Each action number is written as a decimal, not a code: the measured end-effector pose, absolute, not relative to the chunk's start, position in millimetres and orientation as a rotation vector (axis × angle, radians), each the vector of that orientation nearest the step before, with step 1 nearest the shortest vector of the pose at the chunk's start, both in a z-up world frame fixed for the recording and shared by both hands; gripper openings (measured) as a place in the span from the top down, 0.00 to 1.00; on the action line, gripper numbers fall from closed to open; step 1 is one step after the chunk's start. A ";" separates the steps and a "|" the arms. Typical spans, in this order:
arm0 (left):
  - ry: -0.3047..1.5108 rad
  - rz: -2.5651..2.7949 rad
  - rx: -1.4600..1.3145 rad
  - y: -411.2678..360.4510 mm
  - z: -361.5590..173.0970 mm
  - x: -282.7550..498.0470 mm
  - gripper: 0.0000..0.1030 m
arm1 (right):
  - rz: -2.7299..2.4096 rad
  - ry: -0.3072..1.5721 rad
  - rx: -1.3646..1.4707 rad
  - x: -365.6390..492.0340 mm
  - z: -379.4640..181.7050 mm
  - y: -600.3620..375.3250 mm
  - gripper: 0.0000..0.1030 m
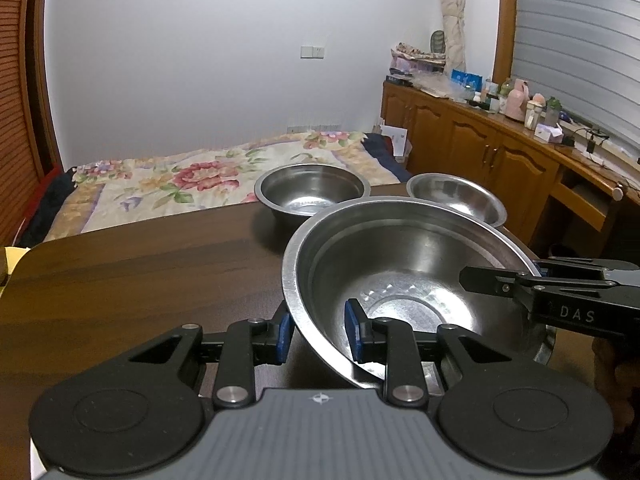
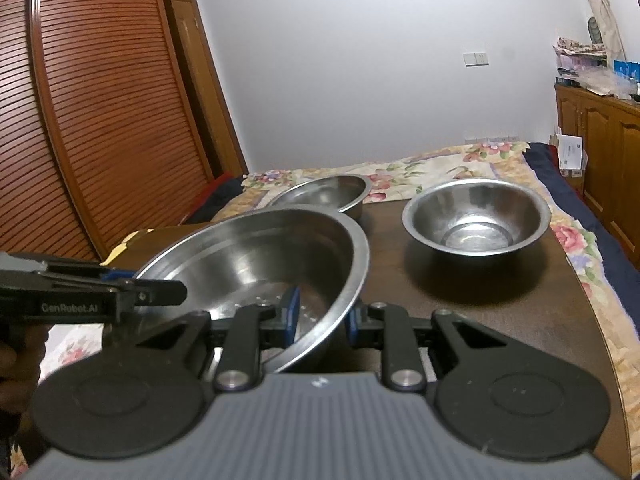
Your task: Organize plates and bowls
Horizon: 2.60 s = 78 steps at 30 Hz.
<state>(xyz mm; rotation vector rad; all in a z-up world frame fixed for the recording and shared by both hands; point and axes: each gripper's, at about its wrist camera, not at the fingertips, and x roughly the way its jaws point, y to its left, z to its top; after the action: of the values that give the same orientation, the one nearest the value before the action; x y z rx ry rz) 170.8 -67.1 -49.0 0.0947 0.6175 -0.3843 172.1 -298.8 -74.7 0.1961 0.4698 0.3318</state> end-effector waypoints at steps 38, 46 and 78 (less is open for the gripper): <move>0.647 -0.382 0.085 -50.2 -77.2 118.4 0.72 | 0.341 0.540 0.164 128.2 -88.6 -279.3 0.76; 0.648 -0.384 0.087 -50.7 -78.8 119.4 0.72 | 0.345 0.539 0.165 127.1 -90.3 -280.7 0.76; 0.552 -0.295 0.091 -38.1 -52.1 138.4 0.29 | 0.316 0.440 0.076 144.5 -45.0 -296.6 0.75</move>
<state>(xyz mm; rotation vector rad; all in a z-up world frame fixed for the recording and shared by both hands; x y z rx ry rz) 138.4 -38.1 -52.1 0.0914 0.5517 -0.2948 144.5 -296.6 -45.0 0.0756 0.4404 0.3164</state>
